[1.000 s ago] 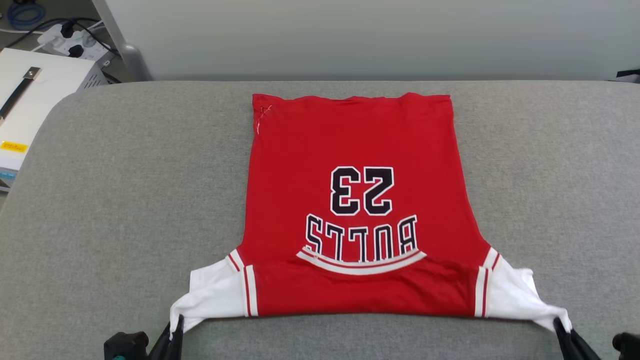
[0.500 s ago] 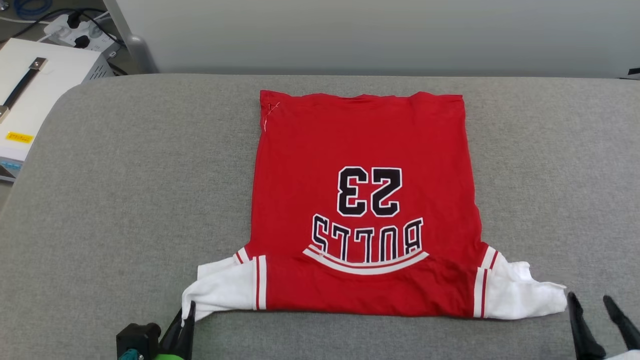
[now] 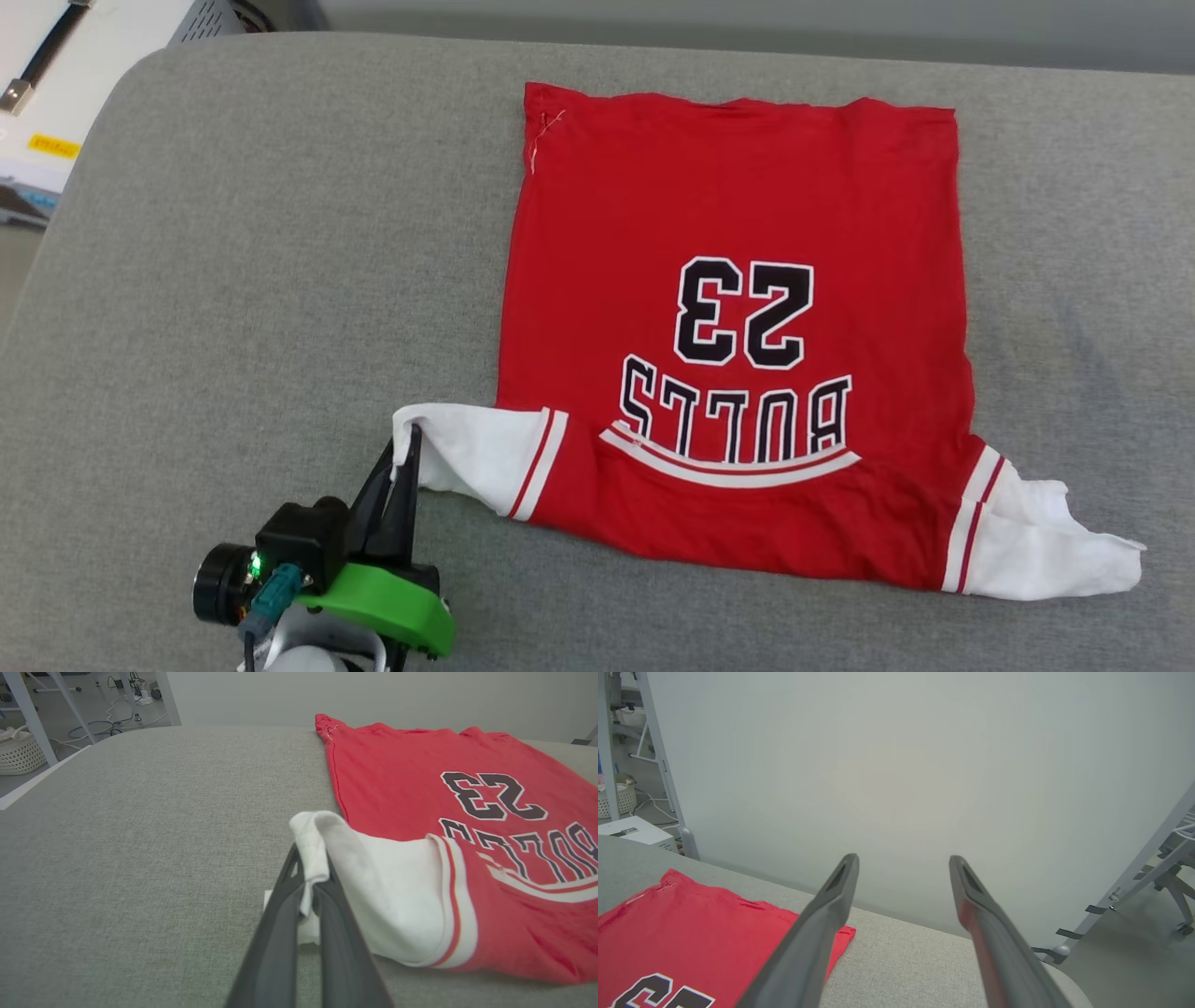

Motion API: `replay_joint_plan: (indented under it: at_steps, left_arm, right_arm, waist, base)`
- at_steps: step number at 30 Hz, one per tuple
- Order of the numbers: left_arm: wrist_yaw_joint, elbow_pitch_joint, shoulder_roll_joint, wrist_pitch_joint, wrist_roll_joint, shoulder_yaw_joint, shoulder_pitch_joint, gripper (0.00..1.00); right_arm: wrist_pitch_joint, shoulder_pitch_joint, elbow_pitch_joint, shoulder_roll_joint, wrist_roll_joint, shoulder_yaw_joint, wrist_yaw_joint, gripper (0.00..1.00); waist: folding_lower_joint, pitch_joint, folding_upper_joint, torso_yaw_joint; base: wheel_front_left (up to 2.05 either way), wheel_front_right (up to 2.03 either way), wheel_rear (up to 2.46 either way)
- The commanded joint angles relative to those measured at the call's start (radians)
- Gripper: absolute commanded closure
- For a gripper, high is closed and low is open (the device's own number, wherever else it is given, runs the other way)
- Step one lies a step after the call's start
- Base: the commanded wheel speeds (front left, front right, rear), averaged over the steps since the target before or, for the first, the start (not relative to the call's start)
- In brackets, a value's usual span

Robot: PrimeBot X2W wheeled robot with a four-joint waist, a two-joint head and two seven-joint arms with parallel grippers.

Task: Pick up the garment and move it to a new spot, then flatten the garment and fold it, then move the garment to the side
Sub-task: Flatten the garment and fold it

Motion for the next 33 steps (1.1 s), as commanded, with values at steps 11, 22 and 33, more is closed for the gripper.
replay_joint_plan:
  at_steps: [11, 22, 33]
  left_arm:
    - [-0.034, -0.083, -0.079, -0.006, 0.079, 0.022, -0.097, 1.00]
    - [-0.062, -0.125, -0.137, -0.006, 0.117, 0.029, -0.143, 1.00]
    - [-0.078, -0.114, -0.152, -0.006, 0.124, 0.049, -0.154, 1.00]
  right_arm:
    - [0.562, -0.559, 0.358, -0.177, 0.238, 0.371, -0.001, 0.00]
    - [0.865, -0.749, 0.610, -0.164, 0.260, 0.519, -0.001, 0.00]
    - [0.861, -0.626, 0.678, -0.182, 0.297, 0.603, -0.001, 1.00]
  waist:
    - [0.0000, 0.253, 0.0000, 0.142]
    - [0.0000, 0.384, 0.0000, 0.207]
    - [0.0000, 0.389, 0.0000, 0.209]
  base:
    - [0.00, 0.00, 0.00]
    - [0.00, 0.00, 0.00]
    - [0.00, 0.00, 0.00]
